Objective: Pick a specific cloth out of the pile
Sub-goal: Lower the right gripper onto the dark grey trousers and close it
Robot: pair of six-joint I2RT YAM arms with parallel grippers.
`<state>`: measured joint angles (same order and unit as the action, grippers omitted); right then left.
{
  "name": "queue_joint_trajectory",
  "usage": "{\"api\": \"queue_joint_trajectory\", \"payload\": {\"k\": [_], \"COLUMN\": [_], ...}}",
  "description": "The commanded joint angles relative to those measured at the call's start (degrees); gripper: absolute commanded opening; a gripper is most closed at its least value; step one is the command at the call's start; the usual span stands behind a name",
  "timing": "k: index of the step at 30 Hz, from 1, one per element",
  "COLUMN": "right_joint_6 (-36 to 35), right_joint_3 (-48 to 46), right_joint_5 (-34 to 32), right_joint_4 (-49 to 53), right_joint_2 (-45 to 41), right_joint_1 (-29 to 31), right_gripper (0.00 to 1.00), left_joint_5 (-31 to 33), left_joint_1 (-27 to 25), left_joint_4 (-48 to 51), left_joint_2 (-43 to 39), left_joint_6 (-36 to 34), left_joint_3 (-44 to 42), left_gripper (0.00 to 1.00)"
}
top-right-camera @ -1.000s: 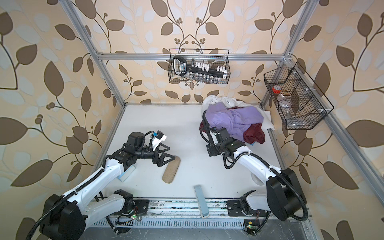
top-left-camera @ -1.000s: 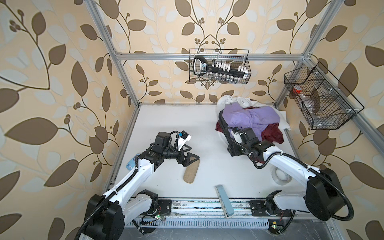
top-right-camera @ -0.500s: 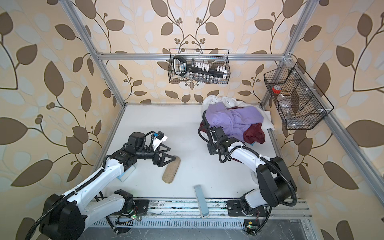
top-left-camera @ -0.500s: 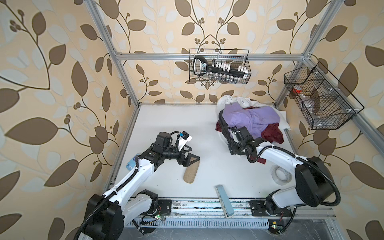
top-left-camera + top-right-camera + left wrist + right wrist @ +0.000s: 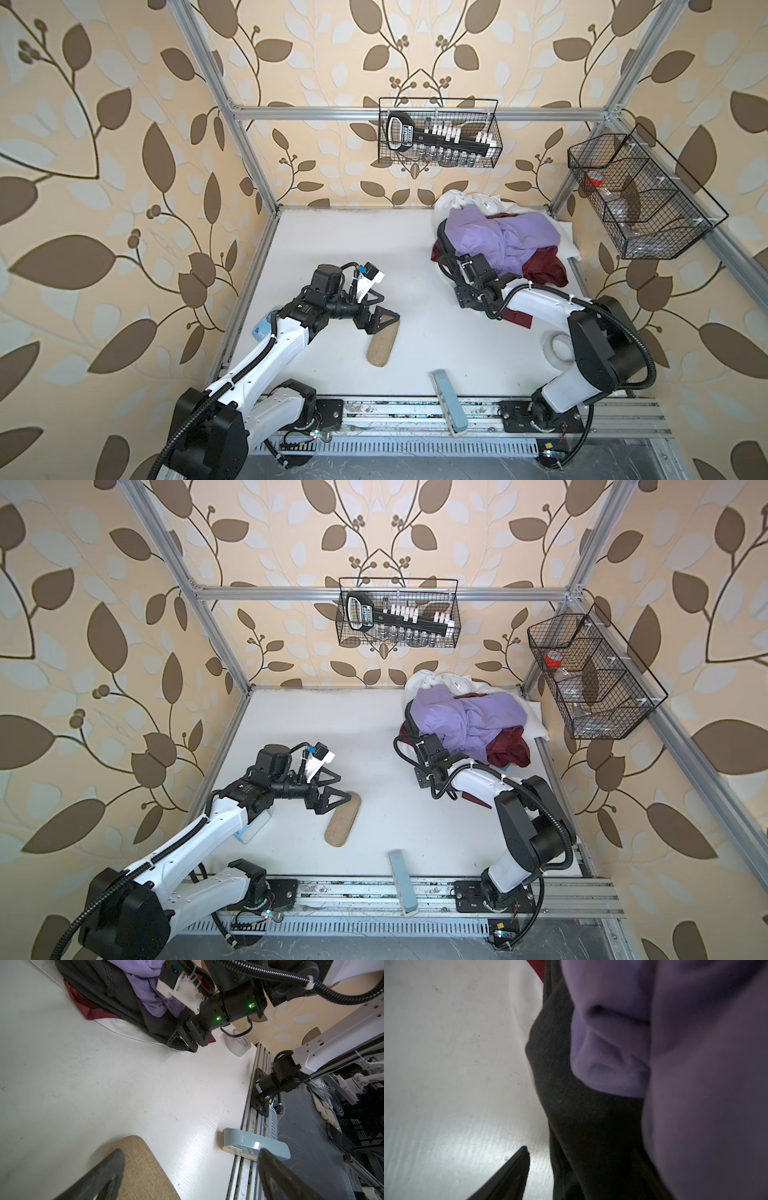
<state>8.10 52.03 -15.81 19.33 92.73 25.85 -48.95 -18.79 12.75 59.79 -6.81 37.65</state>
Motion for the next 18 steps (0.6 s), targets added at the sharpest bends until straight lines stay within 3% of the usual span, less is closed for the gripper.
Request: {"api": "queue_joint_trajectory", "payload": {"k": [1,18], "right_joint_6": [1.12,1.99], "right_joint_3": [1.42,0.33], "right_joint_5": [-0.76,1.84], "right_joint_4": [0.27,-1.47], "right_joint_2": [1.51,0.43], "right_joint_1": [-0.3,-2.03], "right_gripper": [0.77,0.14], "left_joint_5": [0.34,0.46], "left_joint_1": [-0.37,-0.45], "left_joint_4": [-0.12,-0.1], "left_joint_2": [-0.73,-0.68], "left_joint_6": [-1.2,-1.2], "left_joint_3": [1.9,1.9], "left_gripper": [0.99,0.99]}}
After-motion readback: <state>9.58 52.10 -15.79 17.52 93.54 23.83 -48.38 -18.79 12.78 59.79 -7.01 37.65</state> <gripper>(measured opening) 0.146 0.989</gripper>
